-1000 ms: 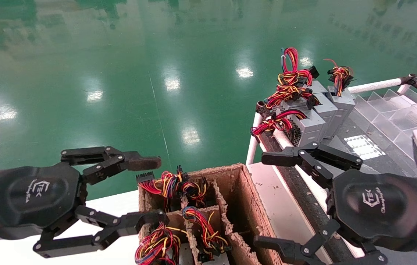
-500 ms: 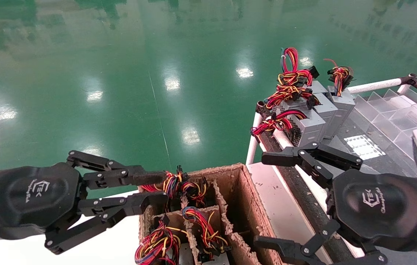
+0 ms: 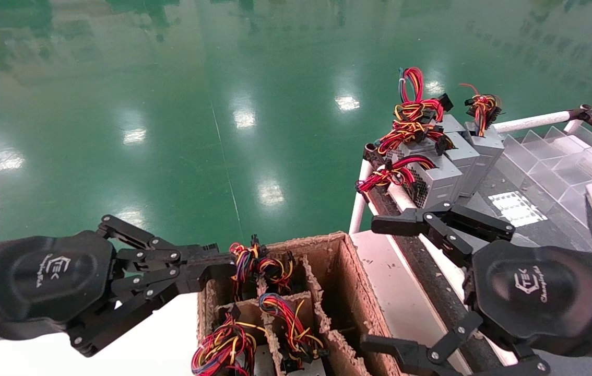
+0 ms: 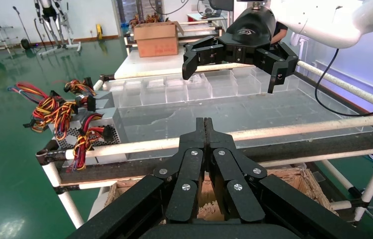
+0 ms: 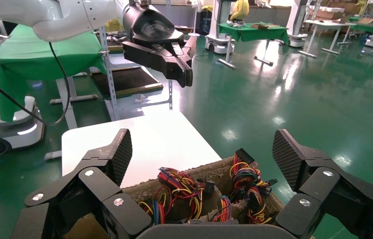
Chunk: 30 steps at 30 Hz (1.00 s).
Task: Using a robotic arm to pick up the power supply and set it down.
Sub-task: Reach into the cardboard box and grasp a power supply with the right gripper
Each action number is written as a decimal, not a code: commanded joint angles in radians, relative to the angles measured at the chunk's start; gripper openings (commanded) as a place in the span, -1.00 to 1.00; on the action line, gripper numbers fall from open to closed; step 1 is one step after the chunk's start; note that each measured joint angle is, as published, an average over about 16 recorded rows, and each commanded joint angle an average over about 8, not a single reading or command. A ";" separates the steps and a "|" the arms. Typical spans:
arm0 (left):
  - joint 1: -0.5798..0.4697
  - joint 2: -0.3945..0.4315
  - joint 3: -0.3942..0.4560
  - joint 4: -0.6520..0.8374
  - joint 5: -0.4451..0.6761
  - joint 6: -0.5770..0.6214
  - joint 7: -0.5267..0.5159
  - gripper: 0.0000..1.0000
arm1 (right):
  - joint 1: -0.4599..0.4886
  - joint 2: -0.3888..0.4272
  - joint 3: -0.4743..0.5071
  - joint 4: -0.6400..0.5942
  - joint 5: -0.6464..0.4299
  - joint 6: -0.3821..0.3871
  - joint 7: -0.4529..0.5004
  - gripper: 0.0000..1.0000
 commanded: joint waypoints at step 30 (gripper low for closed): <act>0.000 0.000 0.000 0.001 0.000 0.000 0.000 1.00 | 0.048 -0.198 -0.168 -0.100 -0.260 0.107 0.019 1.00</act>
